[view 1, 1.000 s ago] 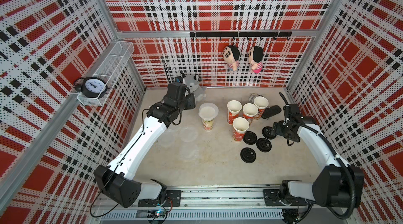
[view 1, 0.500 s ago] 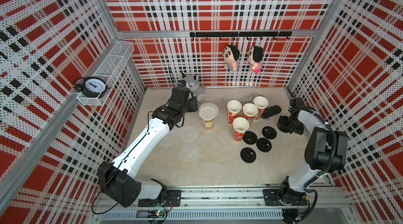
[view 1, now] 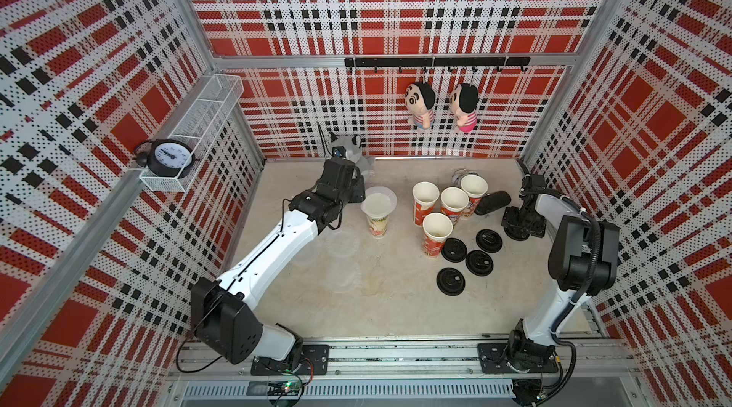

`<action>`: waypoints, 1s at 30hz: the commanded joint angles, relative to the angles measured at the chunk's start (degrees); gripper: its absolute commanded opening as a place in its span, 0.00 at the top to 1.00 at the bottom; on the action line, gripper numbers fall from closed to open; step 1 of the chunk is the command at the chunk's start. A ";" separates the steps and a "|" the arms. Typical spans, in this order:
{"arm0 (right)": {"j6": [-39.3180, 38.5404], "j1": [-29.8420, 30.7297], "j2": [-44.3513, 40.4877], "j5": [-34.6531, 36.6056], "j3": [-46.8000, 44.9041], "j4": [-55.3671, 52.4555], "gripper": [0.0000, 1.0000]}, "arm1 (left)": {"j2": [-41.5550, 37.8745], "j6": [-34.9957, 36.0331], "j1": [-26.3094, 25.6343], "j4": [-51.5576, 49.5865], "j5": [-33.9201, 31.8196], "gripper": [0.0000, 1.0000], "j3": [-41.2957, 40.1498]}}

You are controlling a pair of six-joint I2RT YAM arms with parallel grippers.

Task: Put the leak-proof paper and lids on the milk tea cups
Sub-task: Pick up the cup lid from the center of the board.

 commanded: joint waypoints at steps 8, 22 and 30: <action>-0.35 -2.48 1.48 -4.07 0.22 4.24 0.18 | 0.58 0.61 -0.86 2.16 -1.19 0.35 -0.77; -0.20 -3.06 3.80 -5.35 0.13 5.50 0.20 | 1.19 1.01 -1.15 2.19 -2.04 0.35 -0.68; -0.26 -3.32 4.30 -4.91 0.08 5.48 0.21 | 1.53 1.16 -1.33 2.17 -2.30 0.36 -0.77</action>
